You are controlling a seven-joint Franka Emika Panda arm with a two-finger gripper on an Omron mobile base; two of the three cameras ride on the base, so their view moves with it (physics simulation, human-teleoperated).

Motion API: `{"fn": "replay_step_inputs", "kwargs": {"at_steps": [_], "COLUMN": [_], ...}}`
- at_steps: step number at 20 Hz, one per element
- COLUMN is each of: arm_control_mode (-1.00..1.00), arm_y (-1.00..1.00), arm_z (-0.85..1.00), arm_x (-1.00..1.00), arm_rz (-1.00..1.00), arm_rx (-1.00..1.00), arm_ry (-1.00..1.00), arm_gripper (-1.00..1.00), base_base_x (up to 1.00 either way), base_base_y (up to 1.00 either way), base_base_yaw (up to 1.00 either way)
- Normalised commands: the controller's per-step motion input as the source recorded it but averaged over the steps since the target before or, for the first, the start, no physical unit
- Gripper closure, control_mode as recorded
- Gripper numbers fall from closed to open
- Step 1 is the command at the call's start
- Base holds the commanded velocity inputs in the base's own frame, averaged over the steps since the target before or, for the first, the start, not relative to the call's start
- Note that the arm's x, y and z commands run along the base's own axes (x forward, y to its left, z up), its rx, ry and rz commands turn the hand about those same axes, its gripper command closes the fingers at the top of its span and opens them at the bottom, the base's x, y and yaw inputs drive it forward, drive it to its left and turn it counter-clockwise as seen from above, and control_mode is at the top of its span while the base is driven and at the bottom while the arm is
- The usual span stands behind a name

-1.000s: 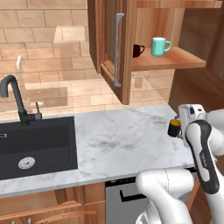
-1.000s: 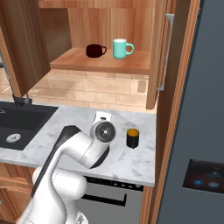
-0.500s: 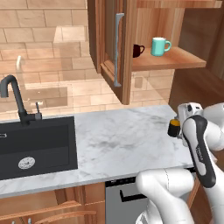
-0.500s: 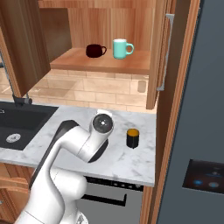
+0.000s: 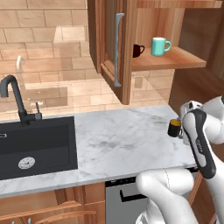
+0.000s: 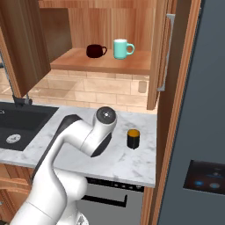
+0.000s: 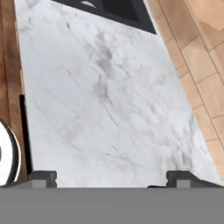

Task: Pick the mug on the counter and place it in the cabinet with the handle facing the right, like the mugs already inside.

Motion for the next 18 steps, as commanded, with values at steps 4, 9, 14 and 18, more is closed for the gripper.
{"fn": "replay_step_inputs", "kwargs": {"at_steps": [4,9,14,18], "arm_control_mode": [-1.00,-1.00,-1.00,-1.00], "arm_y": [-0.23,-0.25,-0.25,-0.17], "arm_z": [0.00,0.00,-0.01,-0.13], "arm_x": [0.00,-0.01,-0.05,-0.15], "arm_rz": [-0.16,-0.17,-0.15,-0.14], "arm_rx": [0.08,0.08,0.07,0.05], "arm_ry": [0.17,0.16,0.13,0.09], "arm_gripper": [-1.00,-1.00,-1.00,-1.00], "base_base_x": [0.00,0.00,0.00,0.00], "base_base_y": [0.00,0.00,0.00,0.00], "base_base_yaw": [0.00,0.00,0.00,0.00]}}
